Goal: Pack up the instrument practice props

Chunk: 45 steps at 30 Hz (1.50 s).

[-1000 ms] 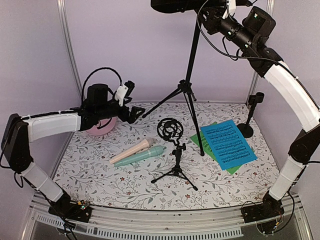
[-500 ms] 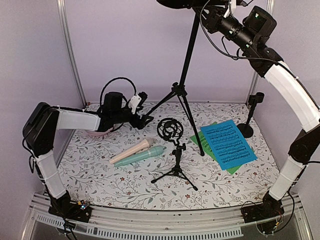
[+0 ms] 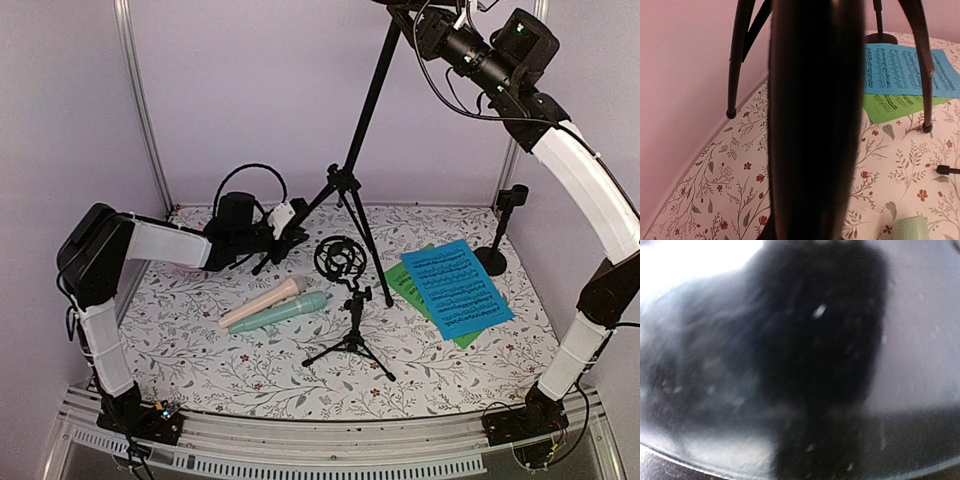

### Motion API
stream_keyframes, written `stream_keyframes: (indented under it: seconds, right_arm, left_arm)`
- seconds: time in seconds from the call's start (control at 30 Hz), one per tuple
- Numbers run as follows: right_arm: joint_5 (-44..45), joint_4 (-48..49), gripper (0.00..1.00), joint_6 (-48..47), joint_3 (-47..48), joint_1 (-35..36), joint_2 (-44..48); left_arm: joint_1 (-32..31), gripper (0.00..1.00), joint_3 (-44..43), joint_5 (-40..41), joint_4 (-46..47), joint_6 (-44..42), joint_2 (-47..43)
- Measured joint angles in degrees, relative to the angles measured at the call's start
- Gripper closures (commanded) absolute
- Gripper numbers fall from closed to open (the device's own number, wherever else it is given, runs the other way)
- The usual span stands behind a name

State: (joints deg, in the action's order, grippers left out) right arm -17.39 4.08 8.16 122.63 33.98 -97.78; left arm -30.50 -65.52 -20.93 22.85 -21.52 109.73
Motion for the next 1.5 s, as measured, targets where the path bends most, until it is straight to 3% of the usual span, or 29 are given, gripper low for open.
stream_keyframes:
  seconds: [0.37,0.6,0.9,1.03,1.27,1.5]
  right_arm:
    - [-1.2,-0.1,1.00,-0.1,-0.6,0.0,0.0]
    - [-1.9,7.8,1.00,0.0,-6.3,0.0,0.5]
    - [-2.9,11.9,1.00,-0.3,-6.6,-0.2,-2.0]
    - [-3.4,12.1,1.00,-0.4,-4.7,-0.1,-5.0]
    - [-6.4,15.4,1.00,-2.4,-6.6,0.0,-6.9]
    - [-9.2,15.7,1.00,-4.7,-4.2,0.9,-10.1]
  left_arm:
    - [-3.3,1.00,6.6,3.0,1.7,0.2,-4.2]
    - [-3.1,1.00,7.4,3.7,1.7,1.6,-4.4]
    - [-3.1,1.00,8.9,5.0,3.1,2.5,-4.4]
    - [-3.1,0.83,11.0,8.1,5.7,3.0,-4.4]
    - [-2.4,0.84,11.4,12.6,9.0,5.2,-2.7]
    - [-1.9,0.82,14.5,11.2,16.0,8.1,-0.7]
